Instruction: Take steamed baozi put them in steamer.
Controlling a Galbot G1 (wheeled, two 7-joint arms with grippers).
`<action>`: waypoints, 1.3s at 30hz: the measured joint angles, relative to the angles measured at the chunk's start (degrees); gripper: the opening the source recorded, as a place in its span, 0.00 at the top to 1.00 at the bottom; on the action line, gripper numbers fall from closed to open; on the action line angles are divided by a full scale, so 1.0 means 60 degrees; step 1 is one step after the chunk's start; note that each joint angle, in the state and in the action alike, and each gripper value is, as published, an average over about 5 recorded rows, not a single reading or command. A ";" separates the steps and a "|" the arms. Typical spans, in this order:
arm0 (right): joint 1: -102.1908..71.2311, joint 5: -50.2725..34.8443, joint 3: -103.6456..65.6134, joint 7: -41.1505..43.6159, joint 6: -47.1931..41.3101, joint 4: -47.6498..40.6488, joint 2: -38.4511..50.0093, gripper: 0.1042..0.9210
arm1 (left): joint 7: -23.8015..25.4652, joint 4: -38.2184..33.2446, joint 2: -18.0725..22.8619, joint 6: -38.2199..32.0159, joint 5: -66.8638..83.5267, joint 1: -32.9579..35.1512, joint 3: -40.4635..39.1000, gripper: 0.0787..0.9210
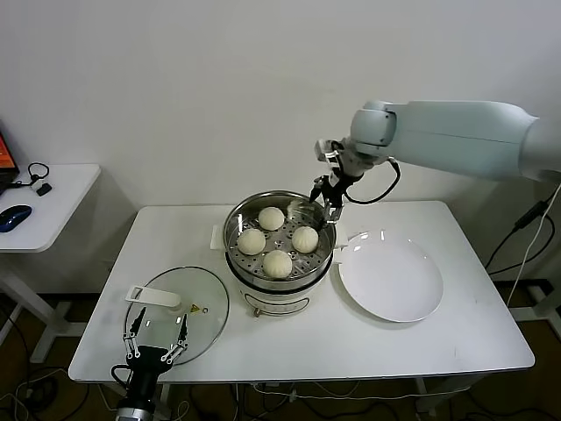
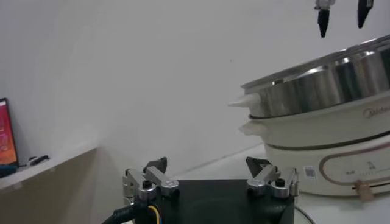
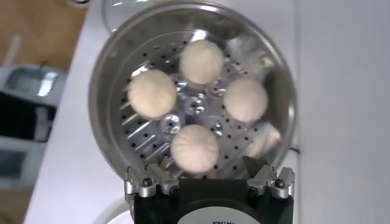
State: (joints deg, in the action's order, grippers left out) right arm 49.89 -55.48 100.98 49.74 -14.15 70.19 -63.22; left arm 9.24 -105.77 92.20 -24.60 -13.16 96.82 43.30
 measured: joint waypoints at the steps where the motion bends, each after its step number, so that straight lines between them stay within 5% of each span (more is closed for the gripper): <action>1: -0.0011 0.0001 -0.0137 -0.0328 -0.0091 0.0182 0.0212 0.12 | -0.0002 -0.0007 0.0000 0.0000 -0.0001 0.0003 -0.0002 0.12; 24: -0.7469 0.0936 -0.9287 -0.7608 0.0487 0.4684 0.5379 0.12 | -0.0085 0.0158 0.0000 -0.0048 -0.0061 -0.0069 0.0053 0.12; 31: -1.1760 0.1924 -1.3364 -0.8637 0.1336 0.5835 0.5264 0.12 | -0.0164 0.0163 0.0000 -0.0082 -0.0067 -0.0020 0.0085 0.12; 39: -1.6751 0.3527 -1.7627 -0.8742 0.2896 0.6500 0.3399 0.12 | -0.0239 0.0224 0.0000 -0.0128 -0.0076 -0.0029 0.0053 0.12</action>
State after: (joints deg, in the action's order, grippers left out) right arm -50.61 -34.32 -4.78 -2.71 3.23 109.19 -42.82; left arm 7.81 -104.43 92.20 -25.37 -13.62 96.65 43.62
